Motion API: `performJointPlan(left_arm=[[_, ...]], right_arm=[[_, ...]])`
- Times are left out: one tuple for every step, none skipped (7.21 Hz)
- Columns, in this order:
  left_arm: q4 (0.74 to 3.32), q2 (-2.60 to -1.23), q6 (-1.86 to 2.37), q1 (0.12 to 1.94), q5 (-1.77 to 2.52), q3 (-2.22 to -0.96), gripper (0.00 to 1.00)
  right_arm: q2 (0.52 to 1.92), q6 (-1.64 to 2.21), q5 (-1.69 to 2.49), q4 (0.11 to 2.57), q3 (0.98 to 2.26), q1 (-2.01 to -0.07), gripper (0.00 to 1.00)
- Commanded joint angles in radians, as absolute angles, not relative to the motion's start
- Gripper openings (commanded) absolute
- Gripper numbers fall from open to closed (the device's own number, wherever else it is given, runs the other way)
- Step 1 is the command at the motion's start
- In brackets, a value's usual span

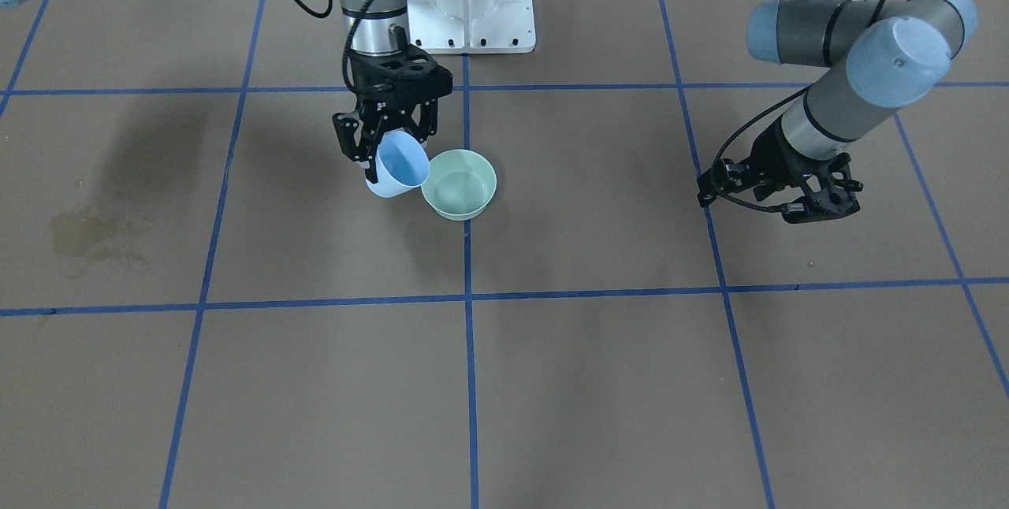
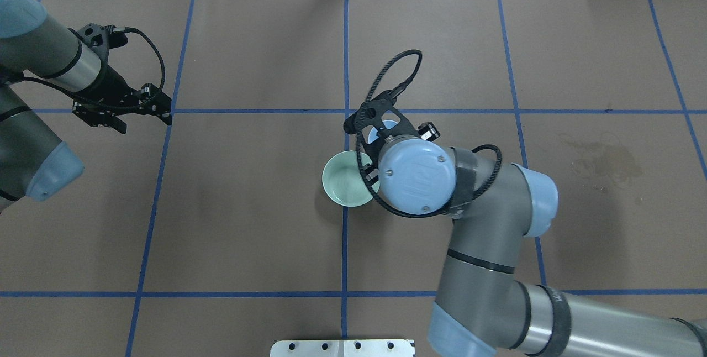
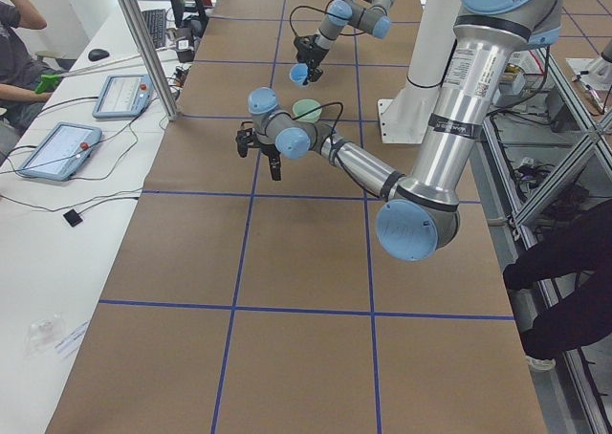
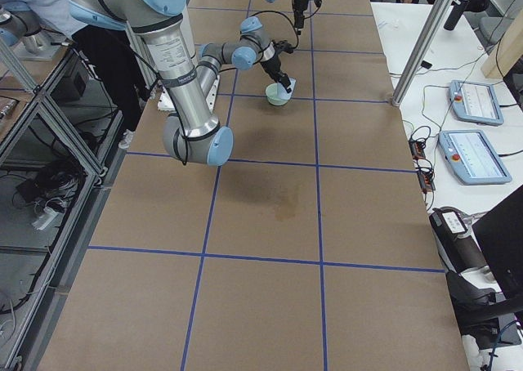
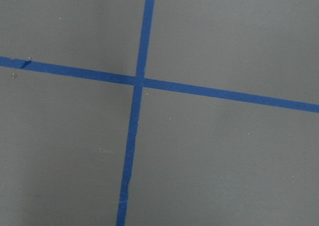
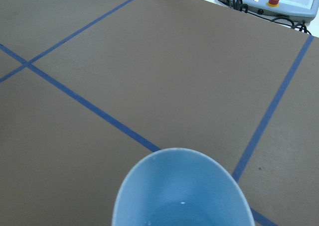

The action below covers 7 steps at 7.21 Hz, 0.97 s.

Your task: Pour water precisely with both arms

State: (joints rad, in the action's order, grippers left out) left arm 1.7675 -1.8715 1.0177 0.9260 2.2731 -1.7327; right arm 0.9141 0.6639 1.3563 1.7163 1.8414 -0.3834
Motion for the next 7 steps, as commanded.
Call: performJointPlan(left_arm=[[1.769,-1.871,1.011,0.928,2.273,-1.724,1.0],[1.77,-1.871,1.011,0.928,2.273,-1.718,1.0],[1.77,-1.871,1.011,0.928,2.273,-1.718,1.0],[1.77,-1.87,1.011,0.928,2.273,-1.718,1.0],[1.77,-1.87,1.011,0.928,2.273,-1.714,1.0],[1.77,-1.87,1.011,0.928,2.273,-1.71,1.0],[1.77,-1.87,1.011,0.928,2.273,-1.71,1.0]], right_arm=[[0.793,0.652,1.353,1.909,1.746,-0.35,0.51],[0.77,0.622,1.351,1.958,1.718,-0.333,0.51],[0.74,0.556,1.33,1.991,1.683,-0.333,0.51],[0.738,0.502,1.327,2.023,1.684,-0.331,0.51],[0.727,0.456,1.293,2.067,1.684,-0.327,0.51],[0.716,0.378,1.254,2.127,1.684,-0.313,0.51],[0.719,0.373,1.246,2.132,1.683,-0.302,0.51]])
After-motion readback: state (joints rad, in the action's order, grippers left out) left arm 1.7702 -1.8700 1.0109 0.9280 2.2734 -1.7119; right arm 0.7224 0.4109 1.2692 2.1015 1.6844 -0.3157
